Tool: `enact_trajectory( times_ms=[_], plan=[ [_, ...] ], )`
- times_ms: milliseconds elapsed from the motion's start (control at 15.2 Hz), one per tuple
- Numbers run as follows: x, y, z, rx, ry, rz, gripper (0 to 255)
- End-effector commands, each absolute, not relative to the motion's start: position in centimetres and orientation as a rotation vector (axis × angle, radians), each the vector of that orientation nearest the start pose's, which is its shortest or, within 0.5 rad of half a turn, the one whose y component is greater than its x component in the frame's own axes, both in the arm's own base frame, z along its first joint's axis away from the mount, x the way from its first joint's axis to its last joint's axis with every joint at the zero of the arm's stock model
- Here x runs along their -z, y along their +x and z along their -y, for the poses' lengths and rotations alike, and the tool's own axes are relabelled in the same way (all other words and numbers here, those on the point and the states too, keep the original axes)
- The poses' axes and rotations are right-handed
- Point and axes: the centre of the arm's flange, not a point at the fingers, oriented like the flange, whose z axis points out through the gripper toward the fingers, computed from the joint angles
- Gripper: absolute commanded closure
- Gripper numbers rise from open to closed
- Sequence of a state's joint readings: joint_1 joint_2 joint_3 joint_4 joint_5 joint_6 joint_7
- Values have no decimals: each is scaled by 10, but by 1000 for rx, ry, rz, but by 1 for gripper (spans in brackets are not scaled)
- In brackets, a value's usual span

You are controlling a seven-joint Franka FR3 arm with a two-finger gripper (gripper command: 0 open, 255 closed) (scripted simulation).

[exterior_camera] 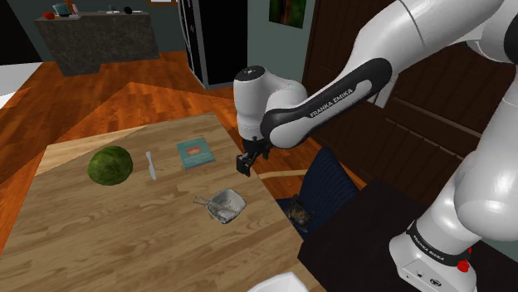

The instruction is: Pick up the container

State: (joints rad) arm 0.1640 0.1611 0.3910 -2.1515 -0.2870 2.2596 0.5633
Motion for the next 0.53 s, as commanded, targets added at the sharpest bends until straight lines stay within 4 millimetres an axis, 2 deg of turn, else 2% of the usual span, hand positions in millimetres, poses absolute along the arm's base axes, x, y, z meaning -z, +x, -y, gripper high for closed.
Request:
enact_trajectory(
  times_ms=[0,462],
  plan=[
    [-310,481,-304,74,-3286,313,0],
    [-238,501,-365,27,-3306,400,0]
  ],
)
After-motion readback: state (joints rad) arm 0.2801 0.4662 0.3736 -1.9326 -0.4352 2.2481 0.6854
